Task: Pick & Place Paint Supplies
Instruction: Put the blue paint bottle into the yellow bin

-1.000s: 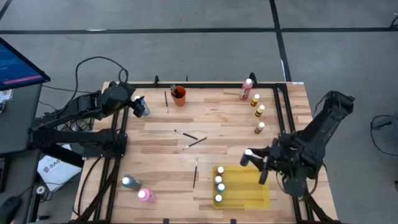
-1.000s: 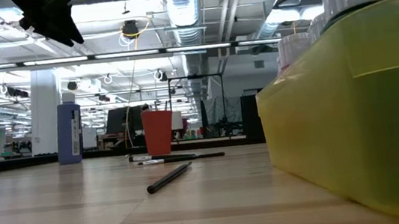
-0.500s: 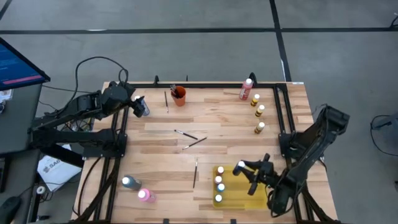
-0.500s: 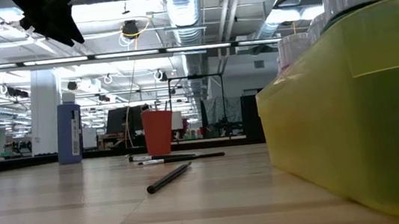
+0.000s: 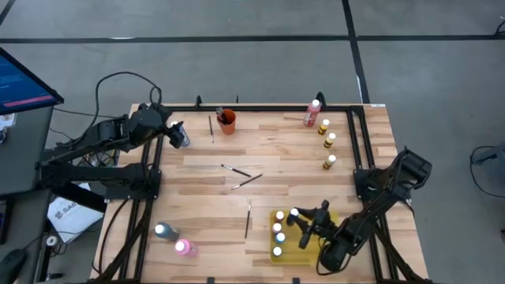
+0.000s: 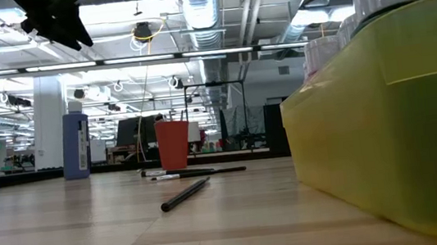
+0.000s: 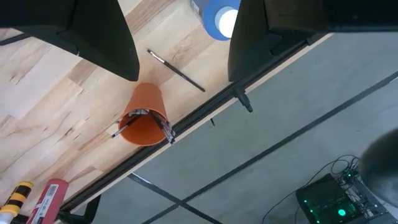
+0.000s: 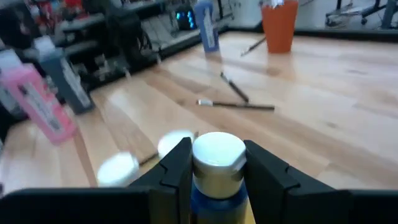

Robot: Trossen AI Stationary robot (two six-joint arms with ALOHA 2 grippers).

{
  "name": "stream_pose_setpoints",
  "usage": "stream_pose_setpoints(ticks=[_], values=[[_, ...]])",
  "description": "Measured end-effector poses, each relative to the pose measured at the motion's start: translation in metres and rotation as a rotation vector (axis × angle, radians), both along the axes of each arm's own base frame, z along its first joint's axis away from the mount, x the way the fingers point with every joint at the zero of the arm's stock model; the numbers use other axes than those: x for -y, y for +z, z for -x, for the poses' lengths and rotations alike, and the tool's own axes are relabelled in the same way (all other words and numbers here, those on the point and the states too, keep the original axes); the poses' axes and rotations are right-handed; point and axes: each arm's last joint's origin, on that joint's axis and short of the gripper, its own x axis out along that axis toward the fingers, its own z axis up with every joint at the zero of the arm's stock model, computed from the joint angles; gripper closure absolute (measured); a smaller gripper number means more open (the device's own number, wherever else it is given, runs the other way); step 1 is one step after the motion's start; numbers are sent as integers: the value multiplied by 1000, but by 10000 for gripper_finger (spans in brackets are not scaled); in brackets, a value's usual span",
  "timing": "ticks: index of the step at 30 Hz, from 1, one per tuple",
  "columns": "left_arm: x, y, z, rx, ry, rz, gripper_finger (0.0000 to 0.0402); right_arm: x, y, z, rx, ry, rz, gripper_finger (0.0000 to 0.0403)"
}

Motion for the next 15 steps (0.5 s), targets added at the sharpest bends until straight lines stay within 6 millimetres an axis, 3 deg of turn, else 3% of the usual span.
stream_pose_setpoints(ticks=[11,15], values=[[0,1,0,9,0,-3,164,3,-5,-14,-77,21,85,297],[0,1,-1,12,0,-3,164,6,-6,-20,-120,39,72,279]])
